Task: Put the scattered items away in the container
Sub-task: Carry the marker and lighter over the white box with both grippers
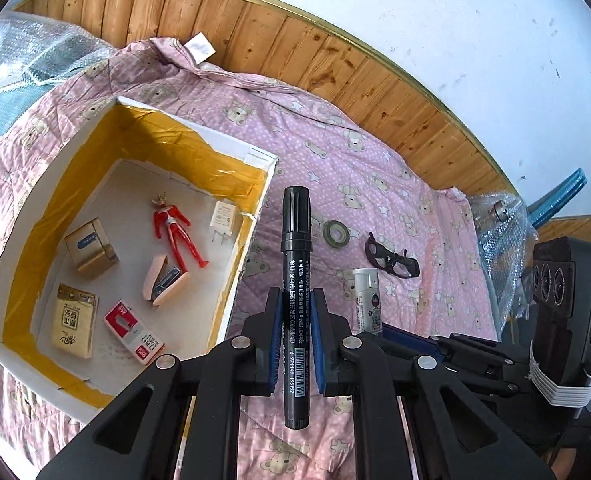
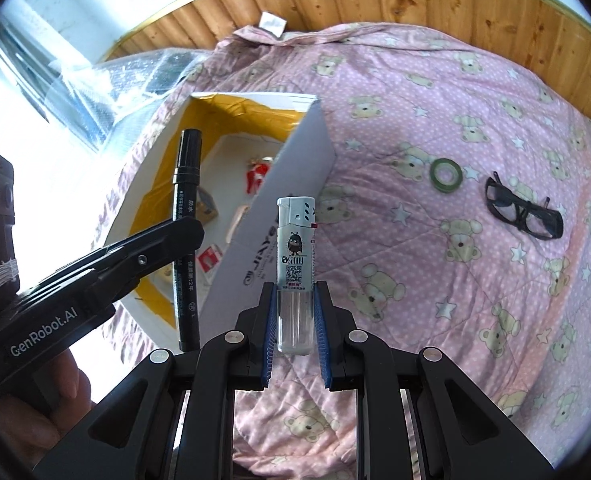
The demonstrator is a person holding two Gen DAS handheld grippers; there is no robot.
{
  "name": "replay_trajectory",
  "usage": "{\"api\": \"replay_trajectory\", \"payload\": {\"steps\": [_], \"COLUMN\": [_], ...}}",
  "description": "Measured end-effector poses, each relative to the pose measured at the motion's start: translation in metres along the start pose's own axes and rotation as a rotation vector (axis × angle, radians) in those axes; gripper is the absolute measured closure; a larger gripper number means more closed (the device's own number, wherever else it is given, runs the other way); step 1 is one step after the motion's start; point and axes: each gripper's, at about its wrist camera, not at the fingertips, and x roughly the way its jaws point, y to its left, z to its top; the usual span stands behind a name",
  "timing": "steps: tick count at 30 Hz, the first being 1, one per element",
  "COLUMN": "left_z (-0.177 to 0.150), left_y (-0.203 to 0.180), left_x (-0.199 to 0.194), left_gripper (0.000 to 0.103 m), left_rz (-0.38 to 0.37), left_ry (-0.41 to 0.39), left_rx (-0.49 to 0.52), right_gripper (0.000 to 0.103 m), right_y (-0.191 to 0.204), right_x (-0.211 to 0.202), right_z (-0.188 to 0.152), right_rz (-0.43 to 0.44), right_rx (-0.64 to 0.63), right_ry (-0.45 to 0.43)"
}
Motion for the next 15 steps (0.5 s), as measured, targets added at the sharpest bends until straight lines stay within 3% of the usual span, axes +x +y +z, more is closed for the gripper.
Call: {"api": "replay_trajectory", "payload": {"steps": [15], "left_z": [-0.005], "left_y": [0.066], "left_x": [-0.038], "left_gripper": [0.089], "left_rz": [0.040], "left_ry": [-0.066], "left_rx": [-0.148], "right_gripper": [0.084], "right_y": [0.063], "right_x": [0.012], "right_z": [0.018], "right_rz": [0.042], "right_rx": [-0.119], "right_ry": [0.016]}}
